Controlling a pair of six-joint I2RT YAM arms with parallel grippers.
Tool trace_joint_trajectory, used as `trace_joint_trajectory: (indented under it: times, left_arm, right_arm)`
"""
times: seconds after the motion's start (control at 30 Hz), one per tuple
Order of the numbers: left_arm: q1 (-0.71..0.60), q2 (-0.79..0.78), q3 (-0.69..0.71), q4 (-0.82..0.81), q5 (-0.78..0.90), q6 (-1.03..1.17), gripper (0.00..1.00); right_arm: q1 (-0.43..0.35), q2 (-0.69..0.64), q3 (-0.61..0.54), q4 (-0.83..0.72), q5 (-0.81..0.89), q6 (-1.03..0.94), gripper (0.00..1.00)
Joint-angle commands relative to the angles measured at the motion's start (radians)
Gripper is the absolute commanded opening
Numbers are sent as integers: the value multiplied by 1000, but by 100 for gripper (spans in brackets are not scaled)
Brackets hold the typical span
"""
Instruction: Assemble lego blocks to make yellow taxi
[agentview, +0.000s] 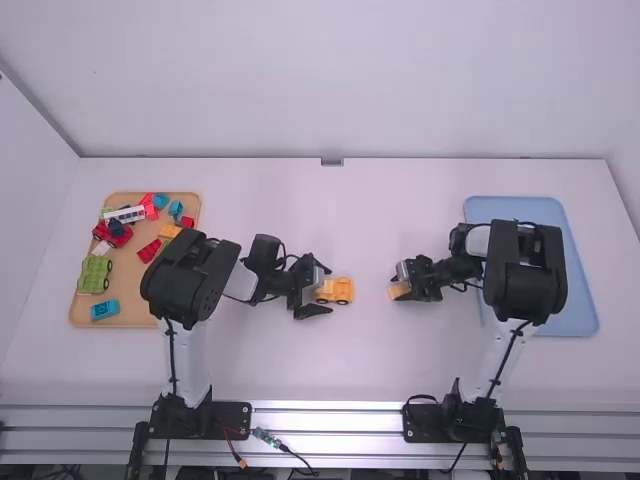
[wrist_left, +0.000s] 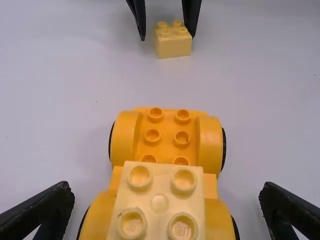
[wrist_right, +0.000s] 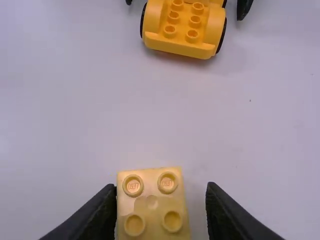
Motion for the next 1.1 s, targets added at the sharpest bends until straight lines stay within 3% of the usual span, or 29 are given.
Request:
trace_joint_trajectory:
  times: [0.0,0.3,0.37,0.73,0.93,0.97,1.03,1.07]
  left_arm:
    - [-8,5,10,-7,13,3,99]
    - [-8,5,7,-2,12,3,99]
    - [-8,5,7,-1,15,3,99]
    - [-8,5,8,0,15,3,99]
    - [-8,5,40,-49,14,3,99]
    - [-8,5,49,-68,14,3,93]
    - [-8,5,57,-84,15,4,91]
    - [-12,5,65,-99,14,14,79]
  right_arm:
    - [0,18,-3,-7,6,5,43]
    - [0,18,-3,-25,23,3,43]
    - [0,18,-3,-25,22,3,32]
    - [0,18,6,-37,2,9,23]
    - [4,18,73,-87,-19,139,15]
    - [14,18,93,-106,-20,161,11]
    - [26,18,108,-128,-25,166,11]
    - [40,18,123,-149,-31,162,10]
